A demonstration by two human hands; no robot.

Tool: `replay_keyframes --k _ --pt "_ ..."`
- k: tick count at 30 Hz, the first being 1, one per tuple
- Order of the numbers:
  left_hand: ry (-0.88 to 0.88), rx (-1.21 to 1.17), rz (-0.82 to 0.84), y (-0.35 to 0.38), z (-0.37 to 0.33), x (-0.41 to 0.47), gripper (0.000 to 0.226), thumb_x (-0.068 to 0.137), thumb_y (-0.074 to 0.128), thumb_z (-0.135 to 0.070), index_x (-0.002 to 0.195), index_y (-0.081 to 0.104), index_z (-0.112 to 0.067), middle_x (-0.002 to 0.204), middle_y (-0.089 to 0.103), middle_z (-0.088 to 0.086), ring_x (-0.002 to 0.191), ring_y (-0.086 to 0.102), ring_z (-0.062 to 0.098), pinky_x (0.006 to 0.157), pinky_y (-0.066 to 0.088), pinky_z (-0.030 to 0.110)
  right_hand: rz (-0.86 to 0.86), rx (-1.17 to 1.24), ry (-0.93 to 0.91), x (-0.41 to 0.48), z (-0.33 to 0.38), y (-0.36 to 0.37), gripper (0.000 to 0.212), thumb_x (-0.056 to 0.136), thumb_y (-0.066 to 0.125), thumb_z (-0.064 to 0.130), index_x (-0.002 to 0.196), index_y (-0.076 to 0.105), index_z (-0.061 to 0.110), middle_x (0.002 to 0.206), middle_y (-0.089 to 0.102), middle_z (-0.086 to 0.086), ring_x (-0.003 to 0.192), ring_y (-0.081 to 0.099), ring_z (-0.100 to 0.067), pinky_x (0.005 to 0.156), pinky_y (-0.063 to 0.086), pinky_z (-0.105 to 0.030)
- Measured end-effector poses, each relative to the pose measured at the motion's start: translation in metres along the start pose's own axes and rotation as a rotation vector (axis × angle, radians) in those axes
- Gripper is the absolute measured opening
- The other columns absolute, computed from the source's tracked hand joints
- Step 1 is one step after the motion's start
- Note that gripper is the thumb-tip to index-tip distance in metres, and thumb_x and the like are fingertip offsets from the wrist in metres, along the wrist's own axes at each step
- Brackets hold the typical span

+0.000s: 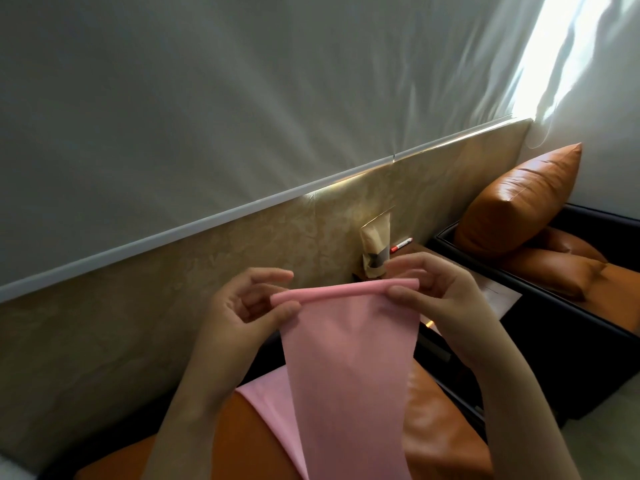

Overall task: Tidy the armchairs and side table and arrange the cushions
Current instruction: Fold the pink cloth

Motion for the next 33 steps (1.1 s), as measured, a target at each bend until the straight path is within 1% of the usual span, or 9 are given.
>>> replay_keyframes --k 3,8,14,20,23,26,28,31,33 --pt "0.021 0.047 0.005 -0.001 0.002 0.001 0.022 0.074 0.071 -0.006 0.093 0.071 -0.018 0.089 0.072 -0.001 0.086 0.069 0.013 0.071 0.057 0.022 0.019 -0.024 0.0 -0.001 -0.001 -0.001 0.027 0.069 0.07 0.011 0.096 0.071 0.005 0.086 0.073 -0.008 0.081 0.07 -0.015 0.073 0.057 -0.023" --pt "0.006 0.039 0.03 0.005 0.006 0.002 0.006 0.084 0.063 -0.007 0.09 0.062 -0.009 0.087 0.072 0.001 0.083 0.07 0.013 0.069 0.056 0.021 0.033 -0.003 -0.01 -0.001 -0.003 0.003 0.02 0.073 0.067 0.009 0.091 0.068 0.0 0.081 0.073 -0.007 0.076 0.07 -0.014 0.069 0.055 -0.021" --pt "-0.005 -0.069 0.038 0.008 0.003 0.0 0.016 0.078 0.059 -0.015 0.09 0.057 -0.005 0.073 0.071 0.011 0.065 0.069 0.016 0.057 0.055 0.022 0.041 0.018 -0.004 -0.002 -0.004 0.003 0.014 0.076 0.067 0.015 0.087 0.07 0.008 0.073 0.069 -0.01 0.065 0.065 -0.018 0.058 0.051 -0.022" --pt "0.003 -0.127 0.044 0.004 0.0 -0.001 0.015 0.07 0.065 -0.016 0.073 0.072 -0.029 0.075 0.069 -0.001 0.069 0.065 0.009 0.057 0.053 0.019 0.085 0.158 0.025 -0.001 -0.011 0.003 0.01 0.079 0.071 0.024 0.087 0.074 0.019 0.074 0.067 -0.008 0.068 0.063 -0.017 0.06 0.051 -0.021" --pt "0.002 -0.173 0.035 0.001 0.001 -0.001 0.019 0.07 0.064 -0.014 0.071 0.074 -0.03 0.075 0.069 -0.005 0.071 0.065 0.007 0.059 0.053 0.018 0.126 0.219 0.03 -0.001 -0.011 0.003 0.029 0.068 0.081 0.036 0.09 0.075 0.017 0.078 0.069 -0.009 0.071 0.065 -0.017 0.063 0.052 -0.022" --pt "0.014 -0.136 0.066 -0.001 0.004 -0.001 0.017 0.077 0.072 -0.011 0.074 0.074 -0.028 0.078 0.068 -0.002 0.077 0.066 0.012 0.066 0.055 0.021 0.102 0.231 0.015 -0.001 -0.01 0.0 0.015 0.071 0.076 0.009 0.082 0.078 0.018 0.077 0.07 -0.003 0.072 0.065 -0.011 0.063 0.051 -0.018" --pt "0.025 -0.121 0.075 -0.003 0.004 -0.001 0.013 0.072 0.07 -0.016 0.078 0.074 -0.026 0.079 0.068 -0.001 0.08 0.066 0.013 0.069 0.056 0.023 0.074 0.207 0.037 0.0 -0.014 -0.003 0.025 0.07 0.068 -0.002 0.079 0.078 0.019 0.075 0.069 -0.002 0.071 0.065 -0.01 0.063 0.051 -0.017" --pt "0.017 -0.126 0.087 0.0 0.003 -0.001 0.013 0.068 0.076 -0.027 0.08 0.074 -0.022 0.078 0.068 -0.002 0.078 0.066 0.012 0.067 0.056 0.022 0.086 0.182 0.048 0.0 -0.012 -0.002 0.013 0.069 0.078 0.019 0.082 0.077 0.019 0.078 0.07 -0.004 0.074 0.066 -0.014 0.067 0.052 -0.02" --pt "0.014 -0.058 0.04 0.002 0.002 -0.001 0.01 0.071 0.08 -0.022 0.077 0.073 -0.018 0.073 0.068 -0.004 0.072 0.065 0.007 0.063 0.054 0.019 0.086 0.107 0.043 0.0 -0.013 -0.001 0.036 0.059 0.086 0.045 0.082 0.076 0.019 0.077 0.07 -0.005 0.074 0.067 -0.015 0.067 0.053 -0.021"
Point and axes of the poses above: each hand's wrist, its own x-axis towards the middle knuckle, its own y-axis out of the palm, z = x × y, the point moved 5 cm from there along x, towards the middle knuckle
